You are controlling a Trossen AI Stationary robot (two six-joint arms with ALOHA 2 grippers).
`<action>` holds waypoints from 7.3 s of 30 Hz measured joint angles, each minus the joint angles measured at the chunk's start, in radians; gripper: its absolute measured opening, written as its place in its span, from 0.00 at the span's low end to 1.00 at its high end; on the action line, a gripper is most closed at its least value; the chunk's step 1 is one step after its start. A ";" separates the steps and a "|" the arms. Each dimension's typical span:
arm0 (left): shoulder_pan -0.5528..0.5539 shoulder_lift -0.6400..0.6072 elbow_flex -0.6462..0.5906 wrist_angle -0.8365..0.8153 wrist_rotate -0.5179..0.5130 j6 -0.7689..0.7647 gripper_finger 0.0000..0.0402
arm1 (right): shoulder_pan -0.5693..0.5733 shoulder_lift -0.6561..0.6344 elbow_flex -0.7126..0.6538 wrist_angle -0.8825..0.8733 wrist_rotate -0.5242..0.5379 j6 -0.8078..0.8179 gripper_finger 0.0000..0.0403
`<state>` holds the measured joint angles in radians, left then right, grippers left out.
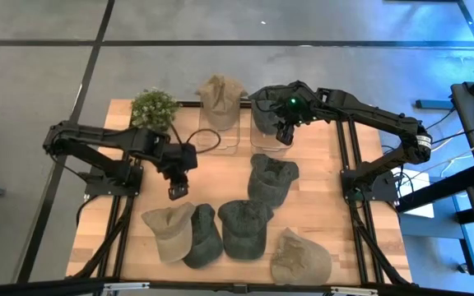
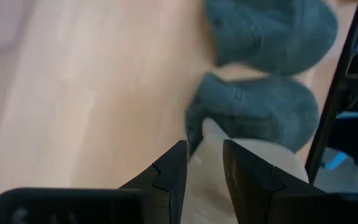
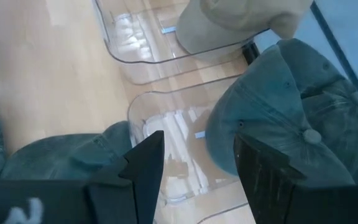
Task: Pick & Place hat
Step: Put the brown cap into the left transparent bin, then put the black cap into the right transparent bin
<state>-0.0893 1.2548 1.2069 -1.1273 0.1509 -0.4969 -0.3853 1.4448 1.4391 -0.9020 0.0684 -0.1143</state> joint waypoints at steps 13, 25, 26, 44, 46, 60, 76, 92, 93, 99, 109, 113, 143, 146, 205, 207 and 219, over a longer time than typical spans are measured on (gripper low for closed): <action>-0.227 -0.100 -0.024 -0.001 0.067 -0.453 0.25 | 0.001 0.000 0.000 0.103 -0.284 -0.041 0.48; -0.550 -0.065 -0.024 -0.026 -0.014 -0.879 0.25 | 0.085 0.047 0.000 0.180 -0.332 -0.099 0.48; -0.571 -0.052 -0.024 -0.033 -0.050 -0.896 0.25 | 0.090 0.052 0.000 0.183 -0.333 -0.107 0.48; -0.623 0.168 -0.024 0.012 -0.306 -0.762 0.49 | 0.095 0.158 0.000 0.291 -0.332 -0.099 0.48; -0.622 0.192 -0.024 0.034 -0.288 -0.780 0.52 | 0.095 0.167 0.000 0.303 -0.333 -0.097 0.48; -0.608 0.371 -0.024 0.027 -0.225 -0.851 0.45 | 0.095 0.199 0.000 0.359 -0.333 -0.045 0.48; -0.594 0.245 0.007 -0.095 -0.118 -0.773 0.02 | 0.095 0.199 0.000 0.378 -0.333 -0.046 0.48; -0.267 0.151 0.293 -0.286 -0.649 -0.433 0.01 | 0.094 0.177 0.042 0.140 -0.224 -0.067 0.48; -0.230 0.163 0.315 -0.286 -0.670 -0.384 0.01 | 0.094 0.165 0.048 0.121 -0.180 -0.063 0.48; -0.041 0.266 0.457 -0.287 -0.802 -0.114 0.01 | 0.072 0.012 0.025 0.101 -0.070 -0.037 0.48; 0.205 0.551 0.739 -0.282 -0.865 0.251 0.01 | 0.036 -0.213 -0.025 0.069 -0.059 0.010 0.48; 0.274 0.653 0.790 -0.281 -0.871 0.273 0.01 | 0.036 -0.251 -0.025 0.039 -0.059 0.020 0.48; 0.423 0.935 0.792 -0.155 -0.882 0.406 0.06 | 0.037 -0.261 -0.025 0.034 -0.062 0.060 0.48; 0.422 0.934 0.792 -0.155 -0.883 0.407 0.07 | 0.037 -0.261 -0.025 0.022 -0.062 0.060 0.48; 0.360 0.239 0.291 0.547 -0.379 0.495 0.32 | 0.166 -0.468 -0.578 0.073 -0.287 0.492 0.48; 0.344 0.191 0.198 0.630 -0.362 0.476 0.32 | 0.165 -0.511 -0.673 0.148 -0.278 0.570 0.48; 0.298 0.116 0.013 0.773 -0.355 0.416 0.32 | 0.085 -0.564 -1.063 0.551 -0.209 0.786 0.48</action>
<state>0.2085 1.3712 1.2198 -0.3542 -0.2045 -0.0811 -0.3001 0.8808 0.3757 -0.3507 -0.1404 0.6718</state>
